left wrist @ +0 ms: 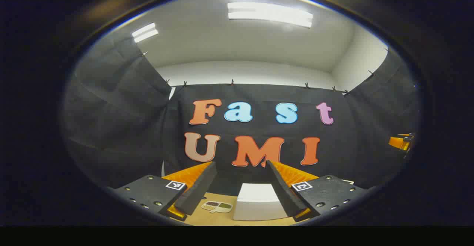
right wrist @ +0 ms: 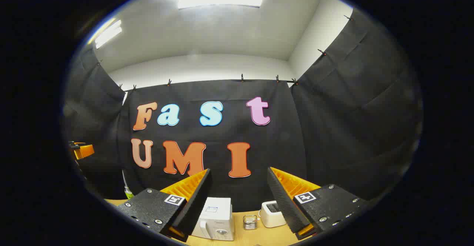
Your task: Open the microwave oven with the left hand, put the food in, and close the microwave oven.
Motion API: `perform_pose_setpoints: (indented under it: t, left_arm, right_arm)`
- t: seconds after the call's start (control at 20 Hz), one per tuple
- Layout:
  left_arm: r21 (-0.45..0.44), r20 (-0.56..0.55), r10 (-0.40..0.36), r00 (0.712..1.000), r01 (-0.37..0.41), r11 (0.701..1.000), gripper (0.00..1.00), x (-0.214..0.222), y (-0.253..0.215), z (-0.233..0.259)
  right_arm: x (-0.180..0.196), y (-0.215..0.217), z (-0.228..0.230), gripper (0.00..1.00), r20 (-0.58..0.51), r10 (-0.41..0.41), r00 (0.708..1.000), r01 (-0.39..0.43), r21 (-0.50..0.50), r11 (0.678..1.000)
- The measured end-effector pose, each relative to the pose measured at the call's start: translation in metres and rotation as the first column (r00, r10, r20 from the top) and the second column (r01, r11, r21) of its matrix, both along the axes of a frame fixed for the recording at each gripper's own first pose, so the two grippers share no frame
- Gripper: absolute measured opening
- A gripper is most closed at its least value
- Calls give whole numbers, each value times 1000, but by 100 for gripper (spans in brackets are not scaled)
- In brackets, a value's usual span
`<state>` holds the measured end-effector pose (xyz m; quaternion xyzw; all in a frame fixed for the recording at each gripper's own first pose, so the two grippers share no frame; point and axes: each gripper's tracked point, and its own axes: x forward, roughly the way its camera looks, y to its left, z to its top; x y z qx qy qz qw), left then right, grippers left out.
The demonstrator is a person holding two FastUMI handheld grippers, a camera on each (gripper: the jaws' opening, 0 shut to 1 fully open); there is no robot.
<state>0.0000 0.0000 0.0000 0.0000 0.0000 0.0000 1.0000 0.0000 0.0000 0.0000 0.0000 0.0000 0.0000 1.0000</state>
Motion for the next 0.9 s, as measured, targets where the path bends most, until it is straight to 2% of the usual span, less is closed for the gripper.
perform_pose_setpoints:
  t: [0.05, 0.3, 0.45, 0.5, 0.55, 0.65, 0.9]
  left_arm:
    - [-4, 0, -1, 1000, 1, 1000, 85, -1, 1, 1]
    - [-9, -5, -1, 1000, 0, 1000, 88, -2, 3, 1]
    - [-19, -26, -19, 999, 18, 1000, 85, 0, -3, -5]
    - [-26, -31, -31, 999, 30, 999, 88, -1, -7, -5]
    - [-30, -33, -37, 999, 36, 999, 90, -2, -9, -7]
    - [-34, -38, -45, 998, 44, 998, 88, -1, -12, -9]
    - [-59, -59, -131, 990, 128, 990, 91, -3, -46, -20]
  right_arm:
    - [-1, 3, -2, 92, -6, 6, 1000, -6, -1, 1000]
    - [1, 10, -5, 92, -11, 22, 1000, -22, -30, 999]
    - [3, 18, -14, 92, -36, 41, 999, -42, -31, 999]
    - [3, 17, -17, 97, -42, 44, 998, -45, -41, 998]
    - [4, 19, -21, 92, -46, 48, 998, -51, -56, 997]
    - [2, 16, -23, 92, -50, 45, 998, -49, -85, 995]
    - [-5, 10, -28, 93, -55, 52, 997, -58, -104, 993]
